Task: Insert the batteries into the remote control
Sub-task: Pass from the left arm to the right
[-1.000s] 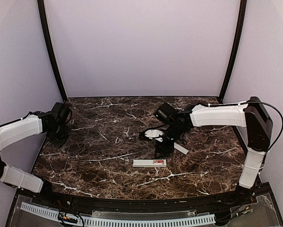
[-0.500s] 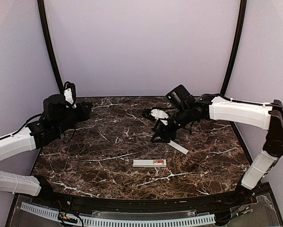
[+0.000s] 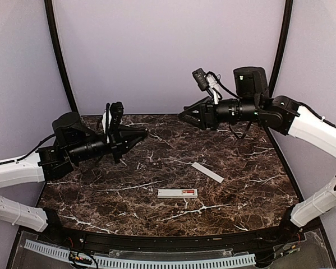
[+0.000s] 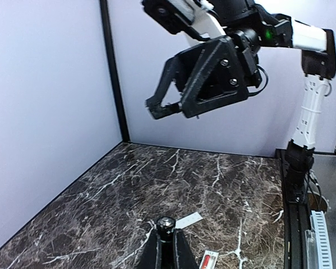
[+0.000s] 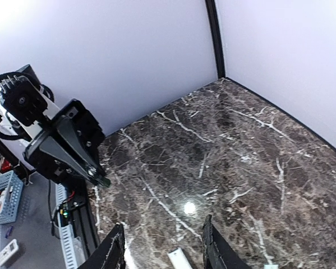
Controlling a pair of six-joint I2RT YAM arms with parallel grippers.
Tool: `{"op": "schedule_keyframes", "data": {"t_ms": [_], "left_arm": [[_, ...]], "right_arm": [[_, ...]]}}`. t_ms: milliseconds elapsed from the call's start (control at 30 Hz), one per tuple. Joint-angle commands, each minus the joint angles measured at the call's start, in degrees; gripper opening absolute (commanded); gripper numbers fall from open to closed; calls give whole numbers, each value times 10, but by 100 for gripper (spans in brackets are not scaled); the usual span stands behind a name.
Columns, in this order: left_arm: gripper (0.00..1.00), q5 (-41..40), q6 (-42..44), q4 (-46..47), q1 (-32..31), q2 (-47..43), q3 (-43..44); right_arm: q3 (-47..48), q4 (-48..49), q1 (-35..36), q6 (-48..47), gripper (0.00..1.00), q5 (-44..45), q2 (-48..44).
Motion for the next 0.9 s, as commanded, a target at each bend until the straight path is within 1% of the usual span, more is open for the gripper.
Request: {"op": "schedule_keyframes", "data": {"t_ms": [0,133,233,267,300,333,367,400,433,467,500,533,567,600,667,733,867], "left_arm": [[0,60,74,30,-22,1,13],[0,78,111,5,-48,4,25],[0,62,96,5,-57,3,29],[0,57,68,27,-57,1,25],[0,37,19,44,-57,-1,21],[0,25,-11,89,-57,-3,10],[0,3,-79,115,-57,-3,3],[0,-6,-110,162,-57,-1,-10],[0,-27,-178,184,-57,4,-16],[0,-52,-208,225,-57,8,-26],[0,-64,-264,245,-57,20,-31],[0,-80,-287,287,-57,27,-41],[0,-84,-312,308,-57,43,-45],[0,-89,-321,342,-58,50,-49],[0,-94,-337,354,-60,64,-44],[0,-98,-342,350,-65,68,-38],[0,-101,-327,325,-71,57,-34]], "right_arm": [[7,17,64,76,44,71,-1],[-16,49,82,84,44,52,-7],[-17,50,99,87,45,57,-3],[-21,54,105,80,45,52,-5],[-29,64,112,71,45,48,-8],[-41,83,119,57,45,43,-15],[-57,108,126,47,45,40,-23],[-77,137,132,36,45,38,-31],[-95,172,138,26,45,38,-39],[-114,205,142,21,44,46,-44],[-135,249,147,19,43,51,-42],[-146,295,152,15,42,54,-35],[-150,314,156,8,41,55,-26],[-149,329,162,0,41,62,-17],[-145,348,172,-18,41,81,0],[-135,357,178,-32,39,96,18],[-107,343,180,-36,32,116,42]]}}
